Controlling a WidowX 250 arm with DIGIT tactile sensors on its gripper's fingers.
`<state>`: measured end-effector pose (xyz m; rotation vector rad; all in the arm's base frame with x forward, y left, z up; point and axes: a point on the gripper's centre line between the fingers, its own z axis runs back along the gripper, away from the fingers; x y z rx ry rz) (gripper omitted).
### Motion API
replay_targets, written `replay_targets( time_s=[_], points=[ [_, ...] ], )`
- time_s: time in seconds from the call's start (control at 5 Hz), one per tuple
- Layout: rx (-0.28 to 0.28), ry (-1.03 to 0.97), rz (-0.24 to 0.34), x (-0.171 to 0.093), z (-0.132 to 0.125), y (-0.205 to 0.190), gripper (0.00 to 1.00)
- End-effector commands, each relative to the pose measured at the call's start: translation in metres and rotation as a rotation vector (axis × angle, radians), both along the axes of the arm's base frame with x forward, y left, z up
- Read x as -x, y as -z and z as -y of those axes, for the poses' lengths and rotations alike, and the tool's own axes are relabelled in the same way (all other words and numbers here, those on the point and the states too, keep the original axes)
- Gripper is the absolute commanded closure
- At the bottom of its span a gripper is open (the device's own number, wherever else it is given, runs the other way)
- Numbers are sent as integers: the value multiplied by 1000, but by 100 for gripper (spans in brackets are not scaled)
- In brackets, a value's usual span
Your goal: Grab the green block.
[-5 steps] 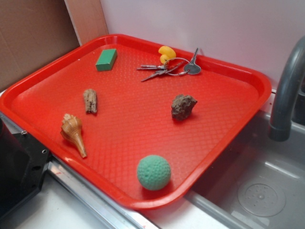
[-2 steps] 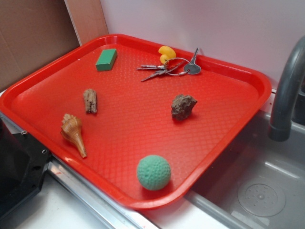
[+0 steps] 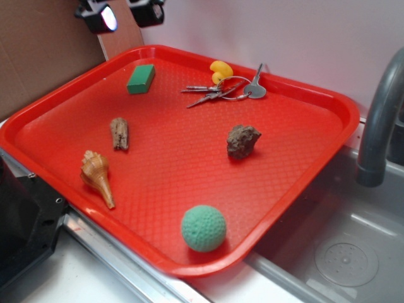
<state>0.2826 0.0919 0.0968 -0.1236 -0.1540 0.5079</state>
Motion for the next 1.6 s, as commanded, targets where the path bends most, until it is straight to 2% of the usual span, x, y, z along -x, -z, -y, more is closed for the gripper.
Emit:
replay_targets(
  time_s=[0.0, 0.2, 0.4, 0.8, 1.0, 1.4],
  points=[
    [-74, -108, -3, -1, -41, 26, 0],
    [-89, -105, -32, 2, -46, 45, 0],
    [-103, -83, -90, 2, -37, 70, 0],
    [-102, -56, -114, 9, -17, 85, 0],
    [-121, -59, -110, 9, -16, 85, 100],
    [-147, 26, -138, 8, -17, 76, 100]
  ],
)
